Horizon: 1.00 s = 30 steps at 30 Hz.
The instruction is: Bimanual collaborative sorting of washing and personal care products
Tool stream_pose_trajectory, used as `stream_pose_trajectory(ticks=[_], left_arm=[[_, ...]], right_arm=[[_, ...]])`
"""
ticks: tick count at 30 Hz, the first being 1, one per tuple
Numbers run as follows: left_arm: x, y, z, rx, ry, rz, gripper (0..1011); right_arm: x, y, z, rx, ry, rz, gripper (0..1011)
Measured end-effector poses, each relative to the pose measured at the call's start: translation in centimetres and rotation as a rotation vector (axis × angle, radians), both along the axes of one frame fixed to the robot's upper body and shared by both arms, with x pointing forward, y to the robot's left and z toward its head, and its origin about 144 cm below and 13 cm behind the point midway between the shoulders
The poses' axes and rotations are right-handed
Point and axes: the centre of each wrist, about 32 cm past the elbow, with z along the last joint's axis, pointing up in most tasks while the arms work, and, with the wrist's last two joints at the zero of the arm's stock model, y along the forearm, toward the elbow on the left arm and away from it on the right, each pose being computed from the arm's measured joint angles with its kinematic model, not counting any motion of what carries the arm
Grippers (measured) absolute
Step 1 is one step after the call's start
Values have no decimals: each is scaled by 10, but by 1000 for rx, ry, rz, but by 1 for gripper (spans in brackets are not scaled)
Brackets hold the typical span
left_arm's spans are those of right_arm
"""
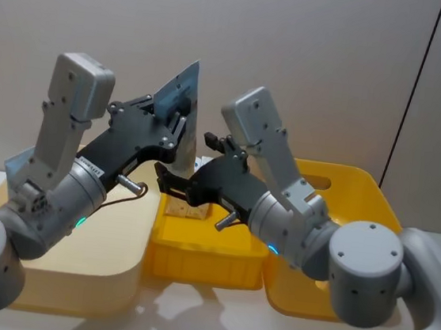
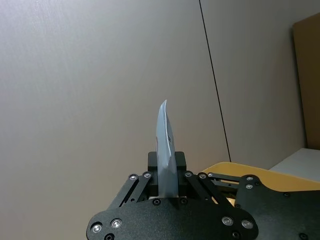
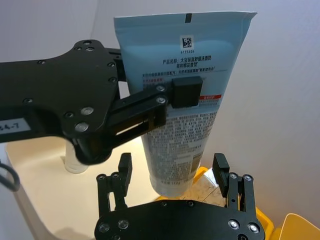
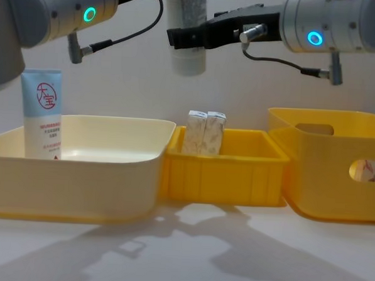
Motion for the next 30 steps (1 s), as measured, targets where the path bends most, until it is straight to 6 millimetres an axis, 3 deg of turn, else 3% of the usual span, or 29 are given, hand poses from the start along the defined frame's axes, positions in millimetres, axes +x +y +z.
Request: stream_pose_trajectory(ticks=[24, 30], left_arm=[[-5, -1, 1, -4, -6, -12, 191], [-5, -1, 1, -4, -6, -15, 189]], right_arm=[[19, 12, 0, 31, 9, -24, 1000], [21, 13, 0, 35, 12, -24, 884]])
